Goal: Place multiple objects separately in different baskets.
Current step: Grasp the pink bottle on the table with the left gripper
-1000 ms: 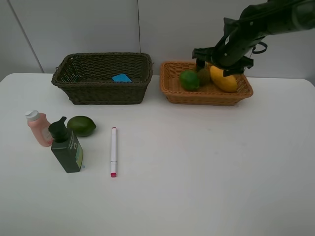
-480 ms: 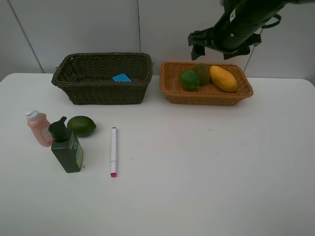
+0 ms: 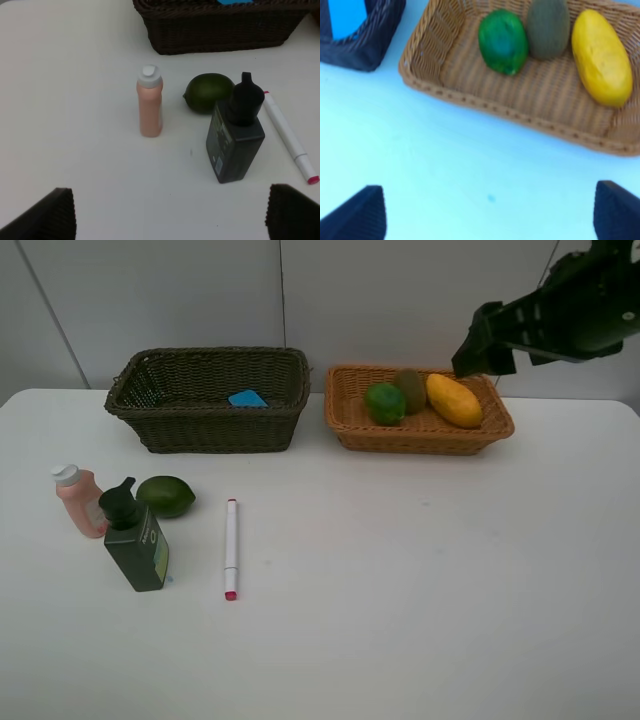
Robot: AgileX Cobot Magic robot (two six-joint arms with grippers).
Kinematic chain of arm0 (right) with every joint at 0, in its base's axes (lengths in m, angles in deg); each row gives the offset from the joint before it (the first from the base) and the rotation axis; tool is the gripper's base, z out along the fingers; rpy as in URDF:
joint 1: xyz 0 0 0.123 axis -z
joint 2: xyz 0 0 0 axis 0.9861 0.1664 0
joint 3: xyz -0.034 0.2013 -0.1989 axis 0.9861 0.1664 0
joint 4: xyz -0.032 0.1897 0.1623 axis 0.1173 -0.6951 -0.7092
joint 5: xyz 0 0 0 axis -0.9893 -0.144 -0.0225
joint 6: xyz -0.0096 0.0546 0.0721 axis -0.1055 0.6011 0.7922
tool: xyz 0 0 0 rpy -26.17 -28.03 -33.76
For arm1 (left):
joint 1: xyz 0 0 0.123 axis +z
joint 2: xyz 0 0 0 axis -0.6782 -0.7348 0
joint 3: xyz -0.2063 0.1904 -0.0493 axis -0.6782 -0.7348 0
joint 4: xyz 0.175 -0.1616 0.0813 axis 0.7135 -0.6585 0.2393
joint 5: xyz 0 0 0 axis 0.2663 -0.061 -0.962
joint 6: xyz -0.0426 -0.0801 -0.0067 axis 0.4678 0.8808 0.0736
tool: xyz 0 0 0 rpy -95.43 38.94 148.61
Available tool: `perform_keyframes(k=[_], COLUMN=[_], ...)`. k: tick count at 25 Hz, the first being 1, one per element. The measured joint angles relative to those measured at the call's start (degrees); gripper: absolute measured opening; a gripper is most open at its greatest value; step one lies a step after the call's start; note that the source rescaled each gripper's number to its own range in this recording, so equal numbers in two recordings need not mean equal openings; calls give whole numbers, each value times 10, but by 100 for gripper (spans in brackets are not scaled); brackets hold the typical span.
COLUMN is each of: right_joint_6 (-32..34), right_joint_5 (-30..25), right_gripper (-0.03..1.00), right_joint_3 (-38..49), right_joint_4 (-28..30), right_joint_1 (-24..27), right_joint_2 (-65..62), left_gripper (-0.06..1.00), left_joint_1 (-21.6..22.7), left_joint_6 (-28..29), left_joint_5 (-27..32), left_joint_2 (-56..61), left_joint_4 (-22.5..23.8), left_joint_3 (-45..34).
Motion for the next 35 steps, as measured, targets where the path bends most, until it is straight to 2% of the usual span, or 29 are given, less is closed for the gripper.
perform_keyframes(k=[6, 11, 16, 22, 29, 35], right_joint_6=[-21, -53, -66, -67, -68, -71], right_joint_5=[-67, -110, -170, -180, -179, -176], right_gripper=[100, 100, 100, 100, 100, 100], right_joint_3=[82, 113, 138, 200, 256, 257], right_joint_4=[-15, -55, -67, -51, -35, -31], right_joint_1=[0, 0, 0, 0, 1, 54], right_joint_2=[-137, -257, -382, -536, -657, -709], left_gripper=[100, 100, 100, 100, 100, 100], left_joint_1=[0, 0, 0, 0, 0, 0], left_joint_6=[0, 0, 0, 0, 0, 0], left_joint_5=[0, 0, 0, 0, 0, 0], left_joint_2=[0, 0, 0, 0, 0, 0], left_joint_4=[0, 0, 0, 0, 0, 0], left_joint_3=[0, 0, 0, 0, 0, 0])
